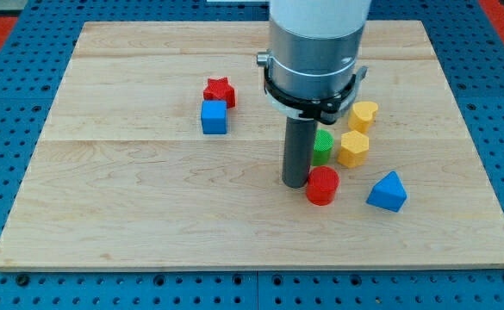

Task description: Push the green star into the yellow heart

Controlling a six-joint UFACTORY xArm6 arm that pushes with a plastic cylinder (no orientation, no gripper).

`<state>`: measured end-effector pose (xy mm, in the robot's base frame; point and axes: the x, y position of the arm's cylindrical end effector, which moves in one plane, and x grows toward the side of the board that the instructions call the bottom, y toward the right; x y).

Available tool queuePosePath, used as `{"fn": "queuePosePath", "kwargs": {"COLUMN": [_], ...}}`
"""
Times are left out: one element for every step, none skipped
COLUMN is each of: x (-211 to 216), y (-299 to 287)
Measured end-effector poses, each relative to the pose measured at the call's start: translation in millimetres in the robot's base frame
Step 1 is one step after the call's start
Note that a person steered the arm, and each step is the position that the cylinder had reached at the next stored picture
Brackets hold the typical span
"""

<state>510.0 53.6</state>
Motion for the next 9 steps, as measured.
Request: {"fn": "queuePosePath", "kwargs": {"x": [6, 0, -24, -54, -81, -117, -165, -207, -206], "y": [9, 10, -26, -60, -61, -49, -40, -16, 39]}}
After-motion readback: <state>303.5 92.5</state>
